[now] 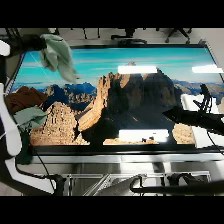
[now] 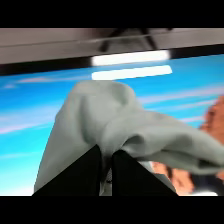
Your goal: Fold the shirts.
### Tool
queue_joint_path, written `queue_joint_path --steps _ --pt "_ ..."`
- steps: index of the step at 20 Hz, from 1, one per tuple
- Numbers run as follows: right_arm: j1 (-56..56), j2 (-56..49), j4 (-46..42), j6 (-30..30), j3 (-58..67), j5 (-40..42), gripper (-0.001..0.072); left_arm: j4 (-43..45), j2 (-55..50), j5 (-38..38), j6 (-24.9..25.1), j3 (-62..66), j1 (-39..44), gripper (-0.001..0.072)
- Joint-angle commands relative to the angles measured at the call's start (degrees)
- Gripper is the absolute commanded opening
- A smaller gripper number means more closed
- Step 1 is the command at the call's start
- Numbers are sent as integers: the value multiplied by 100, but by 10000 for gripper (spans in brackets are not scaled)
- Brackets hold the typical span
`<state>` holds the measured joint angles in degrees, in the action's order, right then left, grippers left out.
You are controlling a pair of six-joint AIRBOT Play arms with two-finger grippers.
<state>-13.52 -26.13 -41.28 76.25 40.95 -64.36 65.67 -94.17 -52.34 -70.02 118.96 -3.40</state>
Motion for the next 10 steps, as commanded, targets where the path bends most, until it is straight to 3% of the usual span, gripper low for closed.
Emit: queue_joint_path --steps 1,5,10 --pt "4 4 173 4 -2 -4 19 -1274 1211 -1272 -205 -426 525 14" --pt "4 2 295 2 -2 -13 20 -1384 1906 -1812 -629 -2024 1515 14" --pt "4 2 295 2 -2 -17 21 -1401 1644 -1058 -660 -3720 2841 15"
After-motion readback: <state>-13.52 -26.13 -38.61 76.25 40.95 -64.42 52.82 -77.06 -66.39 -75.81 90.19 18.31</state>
